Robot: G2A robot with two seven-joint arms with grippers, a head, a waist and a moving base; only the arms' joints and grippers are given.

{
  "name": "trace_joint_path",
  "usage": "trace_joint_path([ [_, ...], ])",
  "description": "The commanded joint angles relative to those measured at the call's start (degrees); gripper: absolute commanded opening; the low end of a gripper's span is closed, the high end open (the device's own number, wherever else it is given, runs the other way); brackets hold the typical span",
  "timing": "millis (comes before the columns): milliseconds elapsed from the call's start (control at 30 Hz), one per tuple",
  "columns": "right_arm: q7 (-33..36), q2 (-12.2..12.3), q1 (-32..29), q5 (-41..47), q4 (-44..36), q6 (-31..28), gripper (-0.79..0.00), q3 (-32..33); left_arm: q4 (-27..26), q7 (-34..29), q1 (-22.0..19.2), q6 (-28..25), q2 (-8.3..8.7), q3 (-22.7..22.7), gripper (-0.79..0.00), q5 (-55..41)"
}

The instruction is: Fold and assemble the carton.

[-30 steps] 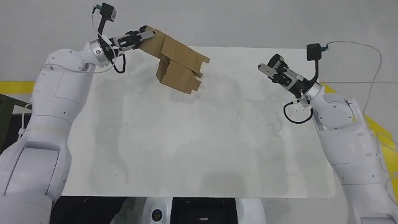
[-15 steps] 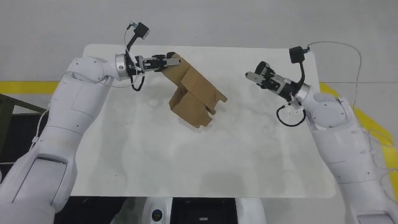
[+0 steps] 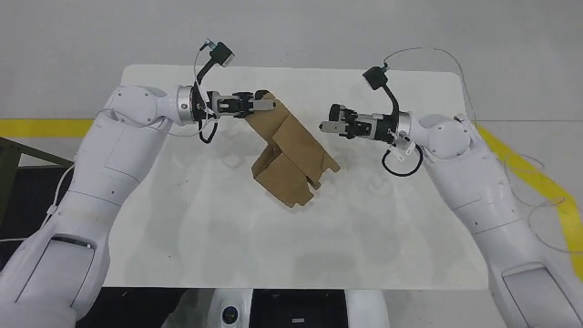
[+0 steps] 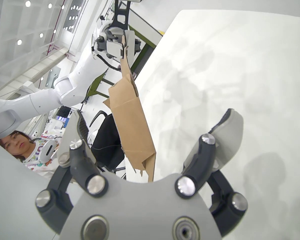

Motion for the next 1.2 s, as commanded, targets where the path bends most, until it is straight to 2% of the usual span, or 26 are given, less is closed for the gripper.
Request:
trace_joint_path([
  [0, 1.3, -0.7, 1.5, 1.9, 1.5, -0.9, 0.0, -1.8, -0.9, -0.3, 0.2, 0.3, 0.23, 0.4, -0.785, -0.4],
  [267, 5.0, -3.5, 5.9, 7.2, 6.4, -3.0, 0.0, -8.2, -2.5, -1.1, 0.7, 1.1, 1.13, 1.1, -0.785, -3.1],
  [300, 5.0, -3.7, 6.3, 7.4, 6.7, -3.0, -0.018, -8.9, -2.6, -1.3, 0.7, 1.3, 1.23, 1.2, -0.785, -3.5],
  [367, 4.8, -4.2, 6.9, 7.9, 7.0, -3.2, -0.259, -10.3, -2.8, -1.8, 0.7, 1.8, 1.38, 1.4, -0.785, -4.7],
  [433, 4.6, -4.5, 7.5, 8.5, 7.4, -3.4, -0.4, -11.5, -2.9, -2.2, 0.6, 2.2, 1.55, 1.6, -0.785, -5.3],
  [533, 4.4, -4.8, 8.2, 9.5, 7.8, -3.6, -0.437, -13.1, -3.1, -2.5, 0.6, 2.5, 1.76, 2.1, -0.785, -5.6],
  [833, 4.1, -4.6, 9.4, 12.1, 7.5, -4.0, -0.483, -16.6, -3.1, -1.8, 0.3, 1.8, 2.41, 3.2, -0.785, -4.8],
  [933, 3.9, -4.3, 9.4, 13.6, 7.1, -4.1, -0.517, -17.7, -2.6, -1.3, 0.2, 1.4, 2.61, 3.7, -0.785, -4.1],
  [1000, 4.0, -4.2, 9.4, 14.5, 6.8, -4.0, -0.566, -18.5, -2.3, -1.2, 0.1, 1.2, 2.72, 4.1, -0.785, -4.0],
  [1167, 3.9, -3.8, 9.8, 16.5, 6.6, -4.1, -0.597, -20.2, -1.6, -0.8, -0.4, 0.9, 2.96, 4.7, -0.785, -4.6],
])
